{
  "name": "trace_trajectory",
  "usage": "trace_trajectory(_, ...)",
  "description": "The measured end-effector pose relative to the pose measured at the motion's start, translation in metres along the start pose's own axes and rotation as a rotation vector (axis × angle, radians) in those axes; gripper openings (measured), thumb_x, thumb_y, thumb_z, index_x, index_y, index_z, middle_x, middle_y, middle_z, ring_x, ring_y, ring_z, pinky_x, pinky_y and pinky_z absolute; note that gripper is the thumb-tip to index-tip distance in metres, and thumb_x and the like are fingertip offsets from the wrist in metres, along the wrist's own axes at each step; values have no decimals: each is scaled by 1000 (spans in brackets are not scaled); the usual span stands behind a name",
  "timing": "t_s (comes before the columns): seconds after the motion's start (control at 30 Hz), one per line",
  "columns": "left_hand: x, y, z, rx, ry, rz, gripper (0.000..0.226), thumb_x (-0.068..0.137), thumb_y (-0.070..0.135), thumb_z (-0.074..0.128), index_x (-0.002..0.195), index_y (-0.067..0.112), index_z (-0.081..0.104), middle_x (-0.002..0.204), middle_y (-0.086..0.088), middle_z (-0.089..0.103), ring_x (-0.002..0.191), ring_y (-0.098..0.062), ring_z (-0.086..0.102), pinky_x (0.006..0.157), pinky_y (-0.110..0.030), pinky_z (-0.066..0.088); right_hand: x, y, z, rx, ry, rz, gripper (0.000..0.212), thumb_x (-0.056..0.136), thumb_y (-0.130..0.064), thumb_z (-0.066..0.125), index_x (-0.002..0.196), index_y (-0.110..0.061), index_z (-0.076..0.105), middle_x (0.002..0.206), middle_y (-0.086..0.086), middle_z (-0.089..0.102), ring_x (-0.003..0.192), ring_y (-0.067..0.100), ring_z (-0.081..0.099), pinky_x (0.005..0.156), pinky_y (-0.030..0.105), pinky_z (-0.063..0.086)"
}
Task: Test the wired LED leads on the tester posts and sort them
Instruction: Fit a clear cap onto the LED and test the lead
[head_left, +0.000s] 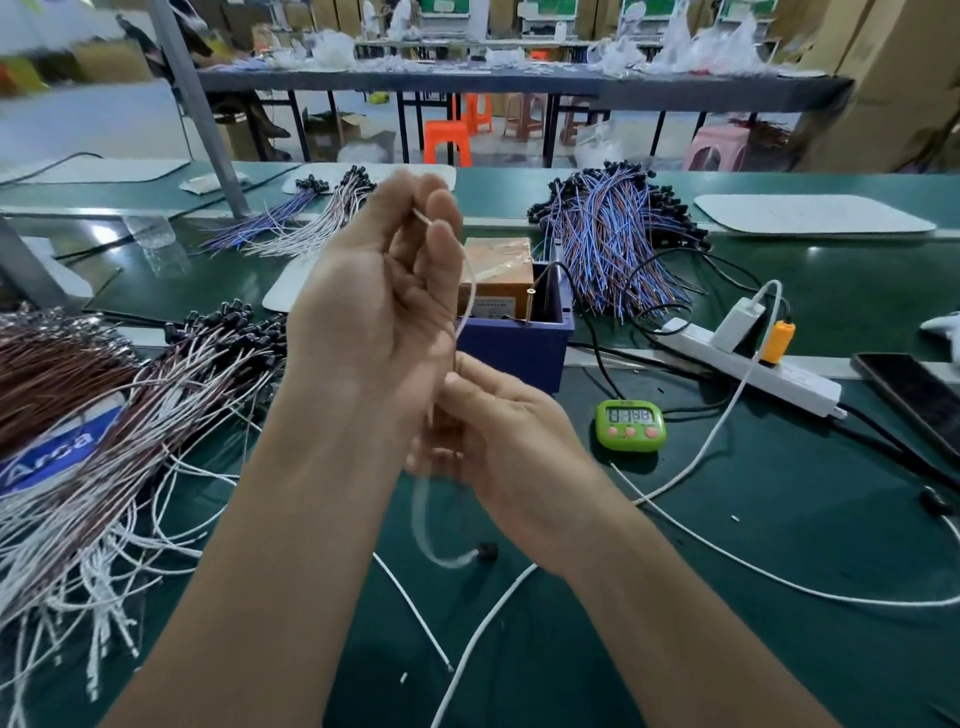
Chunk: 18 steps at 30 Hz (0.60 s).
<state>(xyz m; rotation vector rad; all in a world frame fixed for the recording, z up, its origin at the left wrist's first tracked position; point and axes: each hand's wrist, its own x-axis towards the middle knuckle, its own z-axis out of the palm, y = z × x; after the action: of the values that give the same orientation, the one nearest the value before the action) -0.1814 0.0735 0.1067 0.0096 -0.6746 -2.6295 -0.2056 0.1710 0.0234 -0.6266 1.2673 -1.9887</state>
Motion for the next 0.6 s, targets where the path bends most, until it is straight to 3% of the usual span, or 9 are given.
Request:
trace_trajectory(0.1, 0, 2, -10, 366, 59, 129, 20, 104, 21, 55, 93, 7, 64, 77, -3, 74, 67, -10, 72, 55, -16, 56, -1, -1, -6, 37, 48, 42, 11, 102, -11, 55, 91, -14, 56, 54, -8, 38, 50, 10, 33, 55, 26, 43)
trace_trajectory(0.2, -6, 5, -33, 835, 137, 210, 23, 98, 34, 62, 103, 13, 70, 93, -2, 80, 90, -17, 77, 67, -24, 60, 2, -16, -23, 304, 218, -5, 20, 90, -9, 64, 73, -15, 55, 48, -6, 25, 44, 12, 23, 44, 24, 38)
trace_trajectory(0.27, -16, 3, -51, 1036, 54, 117, 25, 88, 37, 75, 106, 21, 72, 100, 0, 80, 101, -18, 75, 73, -27, 62, 2, -29, -37, 541, 293, -104, 23, 84, -16, 63, 65, -13, 51, 46, -4, 17, 42, 12, 15, 40, 23, 29)
trace_trajectory(0.33, -29, -6, -71, 1199, -204, -139, 29, 85, 34, 69, 112, 25, 72, 106, 5, 79, 104, -12, 73, 82, -24, 60, 0, -36, -52, 742, 343, -192, 30, 90, -22, 56, 63, -10, 49, 43, -4, 16, 38, 12, 16, 37, 22, 28)
trace_trajectory(0.4, -41, -22, -89, 1287, -423, -396, 32, 84, 27, 67, 116, 27, 72, 107, 10, 78, 100, -4, 70, 87, -19, 53, -4, -38, -65, 872, 386, -250, 41, 99, -23, 50, 62, -9, 49, 43, -3, 17, 37, 13, 19, 37, 22, 30)
trace_trajectory(0.43, -45, -28, -97, 1282, -455, -454, 29, 85, 22, 68, 114, 25, 74, 101, 8, 77, 93, -7, 68, 86, -20, 52, -6, -37, -71, 906, 406, -276, 44, 102, -24, 47, 61, -8, 50, 44, -2, 17, 38, 13, 20, 38, 23, 30)
trace_trajectory(0.5, -48, -36, -107, 1206, -402, -442, 21, 90, 7, 69, 105, 19, 77, 88, -2, 75, 75, -14, 66, 73, -23, 53, -11, -35, -82, 918, 454, -311, 45, 103, -23, 47, 61, -8, 50, 47, -2, 16, 41, 15, 19, 41, 23, 32)
trace_trajectory(0.6, -42, -44, -117, 1187, -142, -231, 31, 92, -10, 66, 94, 18, 78, 76, -11, 74, 58, -16, 66, 58, -21, 52, -21, -28, -101, 717, 576, -268, 42, 103, -22, 48, 64, -9, 56, 50, 0, 25, 46, 17, 29, 53, 26, 48)
